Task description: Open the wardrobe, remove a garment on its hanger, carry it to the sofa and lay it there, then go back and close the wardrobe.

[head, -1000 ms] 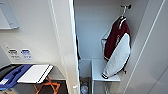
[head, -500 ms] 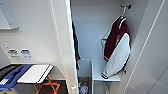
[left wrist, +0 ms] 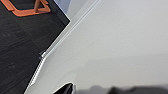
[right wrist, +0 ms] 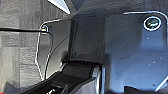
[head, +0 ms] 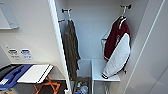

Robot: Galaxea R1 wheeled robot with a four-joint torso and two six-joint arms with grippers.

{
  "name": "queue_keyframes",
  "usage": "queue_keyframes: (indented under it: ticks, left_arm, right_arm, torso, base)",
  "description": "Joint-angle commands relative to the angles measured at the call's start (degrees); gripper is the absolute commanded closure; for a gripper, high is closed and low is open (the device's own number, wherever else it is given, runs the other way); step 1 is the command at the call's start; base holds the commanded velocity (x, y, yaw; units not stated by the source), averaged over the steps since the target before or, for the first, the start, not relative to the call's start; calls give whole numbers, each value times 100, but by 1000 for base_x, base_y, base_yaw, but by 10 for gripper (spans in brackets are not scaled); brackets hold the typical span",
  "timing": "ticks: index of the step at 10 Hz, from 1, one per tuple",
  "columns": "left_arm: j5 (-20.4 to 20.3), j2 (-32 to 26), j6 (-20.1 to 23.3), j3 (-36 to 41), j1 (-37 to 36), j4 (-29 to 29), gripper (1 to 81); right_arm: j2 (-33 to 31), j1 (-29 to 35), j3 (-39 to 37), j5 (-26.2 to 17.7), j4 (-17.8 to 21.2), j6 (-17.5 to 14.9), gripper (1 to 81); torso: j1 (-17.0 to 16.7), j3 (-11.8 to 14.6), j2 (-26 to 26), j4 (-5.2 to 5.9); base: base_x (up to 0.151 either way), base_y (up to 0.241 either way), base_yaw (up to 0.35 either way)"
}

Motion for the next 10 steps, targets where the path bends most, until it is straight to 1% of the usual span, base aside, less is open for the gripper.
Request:
queue_keyframes:
  ticks: [1, 3, 5, 6, 7, 10]
  left_arm:
    - [-290, 109, -161, -115, -728, -956, 10]
    - [-290, -58, -170, -89, -579, -991, 10]
    - [-290, -164, -161, -106, -456, -1228, 10]
    - [-281, -250, -135, -106, -386, -1515, 10]
    - [-281, -321, -117, -106, -289, -1624, 10]
    - [-202, -436, -108, -89, 36, -1571, 10]
  right_arm:
    - [44, 293, 77, -370, -26, -13, 10]
    - [53, 302, 60, -370, -17, -13, 10]
    - [53, 302, 60, -370, -8, -13, 10]
    - [53, 293, 60, -370, 0, -13, 10]
    - [53, 293, 60, -370, 0, -13, 10]
    - [53, 302, 60, -370, 0, -13, 10]
  torso:
    - [0, 0, 0, 0]
    - [0, 0, -2, 0]
    - [0, 0, -24, 0]
    - [0, 0, -29, 0]
    - [-2, 0, -29, 0]
    - [0, 0, -29, 0]
  base:
    - [0, 0, 0]
    - [0, 0, 0]
    - [0, 0, 0]
    - [0, 0, 0]
    - [0, 0, 0]
    - [0, 0, 0]
